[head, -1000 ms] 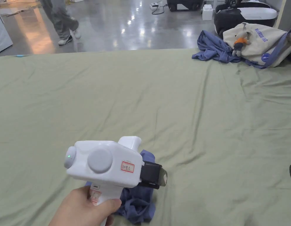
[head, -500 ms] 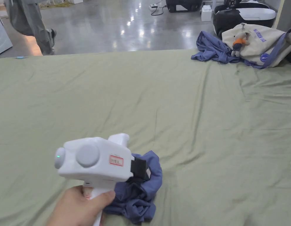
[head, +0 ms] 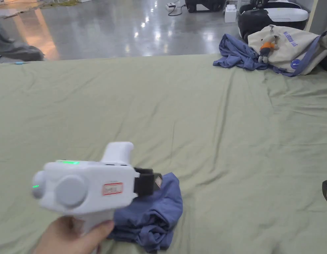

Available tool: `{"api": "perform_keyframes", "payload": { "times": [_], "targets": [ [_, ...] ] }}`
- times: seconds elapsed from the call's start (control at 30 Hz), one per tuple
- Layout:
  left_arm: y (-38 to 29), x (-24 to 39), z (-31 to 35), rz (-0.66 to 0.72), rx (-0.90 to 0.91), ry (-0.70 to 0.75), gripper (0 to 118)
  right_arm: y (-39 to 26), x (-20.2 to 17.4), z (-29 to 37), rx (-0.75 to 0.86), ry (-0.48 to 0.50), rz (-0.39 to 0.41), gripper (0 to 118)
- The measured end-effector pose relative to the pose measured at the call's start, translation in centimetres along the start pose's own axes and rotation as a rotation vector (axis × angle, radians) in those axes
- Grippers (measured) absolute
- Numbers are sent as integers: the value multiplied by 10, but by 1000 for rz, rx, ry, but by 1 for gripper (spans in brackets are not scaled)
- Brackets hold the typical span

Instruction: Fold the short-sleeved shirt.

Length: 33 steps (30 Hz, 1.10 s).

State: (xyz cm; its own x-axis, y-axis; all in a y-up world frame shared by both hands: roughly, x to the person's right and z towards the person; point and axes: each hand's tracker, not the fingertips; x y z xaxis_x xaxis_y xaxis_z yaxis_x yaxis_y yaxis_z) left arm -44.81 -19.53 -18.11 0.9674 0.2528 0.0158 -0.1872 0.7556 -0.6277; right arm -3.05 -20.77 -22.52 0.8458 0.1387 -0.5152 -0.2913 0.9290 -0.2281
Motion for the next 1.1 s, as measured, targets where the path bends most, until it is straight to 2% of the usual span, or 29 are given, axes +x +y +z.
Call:
{"api": "perform_keyframes", "payload": {
  "times": [0.1,0.17,0.23,0.27,0.37,0.43,0.47,0.53,0.57,0.7,0.73,0.77,0.83,0.93,0.97,1.0,1.07,1.1],
  "targets": [
    [-22,6,91,-203,355,207,20,6,3,12,91,6,-37,2],
    [-53,0,136,-182,531,256,19,3,5,23,136,29,-90,2],
    [-78,-14,156,-102,534,239,15,-6,6,34,147,34,-117,2],
    [-88,-19,160,-59,485,276,12,-9,6,38,145,35,-119,2],
    [-102,-33,157,-20,399,326,9,-7,4,37,123,47,-137,2],
    [-100,-42,156,30,358,320,9,8,-3,26,109,106,-102,2],
    [-99,-43,155,11,363,340,8,17,-9,19,105,143,-81,2],
    [-91,-45,153,-3,364,350,8,40,-37,-6,80,275,-48,2],
    [-89,-45,152,-10,361,354,8,48,-54,-21,58,335,-68,2],
    [-82,-48,146,-26,324,366,8,71,-138,-96,-95,692,-141,2],
    [-81,-51,146,-13,323,359,8,68,-157,-121,-188,742,-197,2],
    [-81,-54,146,-5,330,350,8,63,-171,-140,-246,775,-219,2],
    [-77,-60,143,26,318,331,8,39,-193,-175,-357,778,-256,2],
    [-73,-71,139,47,309,311,9,3,-198,-207,-544,753,-347,2],
    [-71,-75,136,55,300,298,18,-7,-195,-212,-569,727,-381,2],
    [-69,-80,132,64,279,274,36,-17,-188,-215,-579,719,-442,2],
    [-63,-92,121,73,214,223,91,-29,-175,-217,-566,728,-526,2],
    [-59,-99,111,90,157,187,91,-31,-172,-218,-568,720,-510,2]
  ]
}}
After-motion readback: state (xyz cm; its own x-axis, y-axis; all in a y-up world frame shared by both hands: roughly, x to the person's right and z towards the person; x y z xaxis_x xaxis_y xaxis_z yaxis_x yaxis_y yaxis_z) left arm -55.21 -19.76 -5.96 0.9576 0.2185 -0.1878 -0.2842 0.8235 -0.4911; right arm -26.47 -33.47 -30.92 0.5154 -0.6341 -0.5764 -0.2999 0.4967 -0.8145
